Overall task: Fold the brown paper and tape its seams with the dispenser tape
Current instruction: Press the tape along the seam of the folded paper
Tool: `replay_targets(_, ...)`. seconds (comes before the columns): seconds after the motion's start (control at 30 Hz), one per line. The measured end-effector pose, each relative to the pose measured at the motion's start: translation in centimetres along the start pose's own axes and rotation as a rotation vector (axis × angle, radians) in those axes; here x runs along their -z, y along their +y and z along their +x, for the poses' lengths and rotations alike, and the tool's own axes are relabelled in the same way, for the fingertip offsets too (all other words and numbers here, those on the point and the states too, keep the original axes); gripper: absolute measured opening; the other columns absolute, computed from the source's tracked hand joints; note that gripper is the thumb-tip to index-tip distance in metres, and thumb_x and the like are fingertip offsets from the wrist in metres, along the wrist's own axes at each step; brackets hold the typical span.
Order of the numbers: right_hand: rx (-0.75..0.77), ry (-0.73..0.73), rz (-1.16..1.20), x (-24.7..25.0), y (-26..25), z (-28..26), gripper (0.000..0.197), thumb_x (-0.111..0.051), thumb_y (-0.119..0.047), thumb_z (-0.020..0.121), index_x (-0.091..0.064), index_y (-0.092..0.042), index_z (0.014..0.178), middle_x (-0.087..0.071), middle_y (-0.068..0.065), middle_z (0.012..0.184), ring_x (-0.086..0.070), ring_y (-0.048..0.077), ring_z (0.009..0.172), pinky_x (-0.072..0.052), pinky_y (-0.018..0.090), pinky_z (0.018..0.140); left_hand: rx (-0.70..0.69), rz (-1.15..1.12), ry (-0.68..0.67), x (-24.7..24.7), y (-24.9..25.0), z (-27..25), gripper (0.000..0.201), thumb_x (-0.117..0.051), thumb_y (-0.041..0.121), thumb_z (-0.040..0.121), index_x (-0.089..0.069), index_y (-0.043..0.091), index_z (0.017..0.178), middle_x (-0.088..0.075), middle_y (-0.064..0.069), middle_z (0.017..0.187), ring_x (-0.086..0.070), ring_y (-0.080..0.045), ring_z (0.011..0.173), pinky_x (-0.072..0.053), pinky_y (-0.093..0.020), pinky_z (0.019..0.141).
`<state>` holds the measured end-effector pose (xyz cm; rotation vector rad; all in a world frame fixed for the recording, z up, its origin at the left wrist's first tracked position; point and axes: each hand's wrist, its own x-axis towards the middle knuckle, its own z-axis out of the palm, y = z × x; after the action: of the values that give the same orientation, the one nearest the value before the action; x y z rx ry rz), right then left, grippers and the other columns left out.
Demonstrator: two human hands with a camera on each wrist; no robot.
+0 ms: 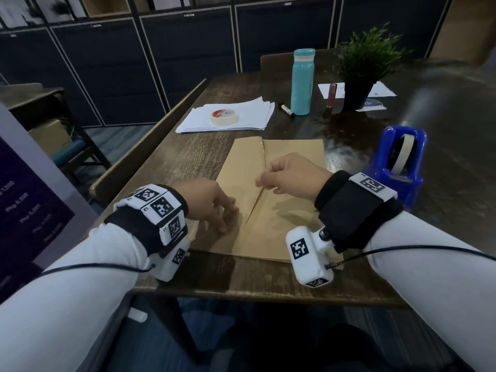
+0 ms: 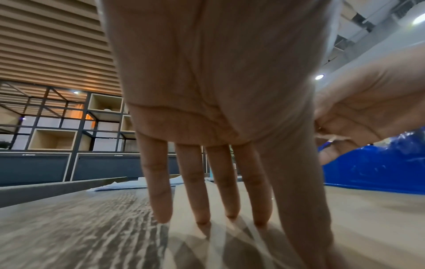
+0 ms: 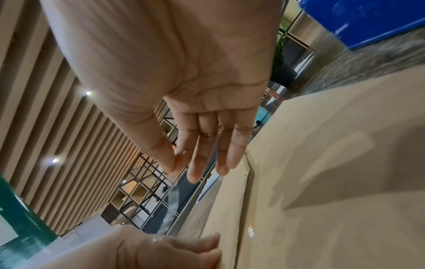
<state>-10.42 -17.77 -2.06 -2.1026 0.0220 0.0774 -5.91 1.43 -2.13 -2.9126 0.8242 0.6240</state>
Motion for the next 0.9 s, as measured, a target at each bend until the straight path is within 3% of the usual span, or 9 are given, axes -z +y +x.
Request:
replay_targets(0.07,-0.027,-0.014,-0.029,-0.4,0.2,0.4,0.028,-0.069,-0.024,0.082,-0.071,0.003,0.090,-0.067,0.014,0.091,-0.058,0.020,0.086,-0.050,0.041,0.092,-0.005,0.002,-0.008,-0.1,-0.4,-0.1,0.060,-0.078,0.042,0.073,-0.056,0.043,0.129,-0.049,0.027,0.138,-0.049,-0.011,0.122,-0.040,-0.036,0.102)
replay_targets(0.17,-0.077,-0.055,-0.089,-0.9,0.4,0.8,0.037,-0.068,-0.026,0.081,-0.069,0.007,0.100,-0.058,0.008,0.087,-0.058,0.023,0.091,-0.050,0.040,0.090,-0.003,-0.013,-0.015,-0.2,-0.7,-0.1,0.061,-0.077,0.044,0.072,-0.055,0.046,0.129,-0.049,0.026,0.138,-0.050,-0.012,0.121,-0.042,-0.037,0.101)
replay_targets(0.37,-0.162,-0.096,-0.189,-1.5,0.4,1.1,0.023,-0.069,-0.026,0.081,-0.067,-0.004,0.086,-0.050,0.001,0.068,-0.048,0.017,0.067,-0.039,0.027,0.063,-0.036,-0.026,-0.022,-0.4,-0.7,-0.1,0.061,-0.077,0.040,0.075,-0.054,0.041,0.132,-0.045,0.026,0.142,-0.051,-0.010,0.123,-0.041,-0.037,0.104)
replay_targets(0.47,-0.175,-0.123,-0.187,-1.9,0.7,1.5,0.019,-0.069,-0.024,0.082,-0.066,-0.005,0.082,-0.053,0.002,0.069,-0.055,0.022,0.076,-0.050,0.036,0.079,-0.046,-0.032,-0.032,-0.3,-0.8,-0.2,0.061,-0.076,0.039,0.076,-0.053,0.039,0.133,-0.045,0.025,0.143,-0.053,-0.011,0.121,-0.042,-0.033,0.102)
replay_targets(0.57,-0.186,-0.128,-0.183,-2.1,1.0,1.9,0.018,-0.069,-0.023,0.082,-0.064,-0.008,0.072,-0.059,0.003,0.073,-0.059,0.025,0.083,-0.050,0.039,0.090,-0.042,-0.045,-0.040,-0.3,-0.9,0.0,0.062,-0.076,0.040,0.076,-0.054,0.039,0.133,-0.047,0.023,0.142,-0.054,-0.012,0.120,-0.043,-0.033,0.102)
replay_targets(0.67,-0.187,-0.124,-0.194,-2.2,1.0,2.1,0.021,-0.069,-0.026,0.081,-0.067,-0.005,0.085,-0.065,0.007,0.091,-0.062,0.028,0.093,-0.048,0.037,0.091,-0.032,-0.049,-0.045,-0.4,-1.0,0.1,0.061,-0.077,0.042,0.074,-0.054,0.042,0.131,-0.050,0.019,0.140,-0.055,-0.012,0.119,-0.043,-0.037,0.103)
replay_targets(0.73,-0.186,-0.118,-0.200,-2.4,1.0,2.2,0.022,-0.070,-0.027,0.080,-0.065,-0.006,0.084,-0.067,0.010,0.103,-0.063,0.031,0.099,-0.048,0.037,0.091,-0.027,-0.051,-0.047,-0.5,-1.1,0.2,0.061,-0.077,0.042,0.074,-0.055,0.043,0.131,-0.051,0.017,0.140,-0.055,-0.013,0.119,-0.044,-0.038,0.103)
replay_targets(0.83,-0.189,-0.121,-0.204,-2.5,1.0,2.5,0.023,-0.071,-0.027,0.078,-0.060,-0.007,0.075,-0.067,0.011,0.102,-0.062,0.032,0.103,-0.048,0.038,0.091,-0.026,-0.065,-0.052,-0.5,-1.3,0.4,0.060,-0.077,0.042,0.074,-0.055,0.043,0.130,-0.052,0.015,0.140,-0.055,-0.013,0.119,-0.044,-0.039,0.102)
replay_targets(0.9,-0.195,-0.124,-0.210,-2.6,1.1,2.6,0.024,-0.070,-0.027,0.079,-0.061,-0.005,0.082,-0.065,0.011,0.094,-0.061,0.028,0.096,-0.047,0.034,0.084,-0.028,-0.080,-0.049,-0.5,-1.3,0.4,0.056,-0.076,0.041,0.076,-0.056,0.043,0.128,-0.051,0.019,0.139,-0.055,-0.011,0.118,-0.044,-0.038,0.103)
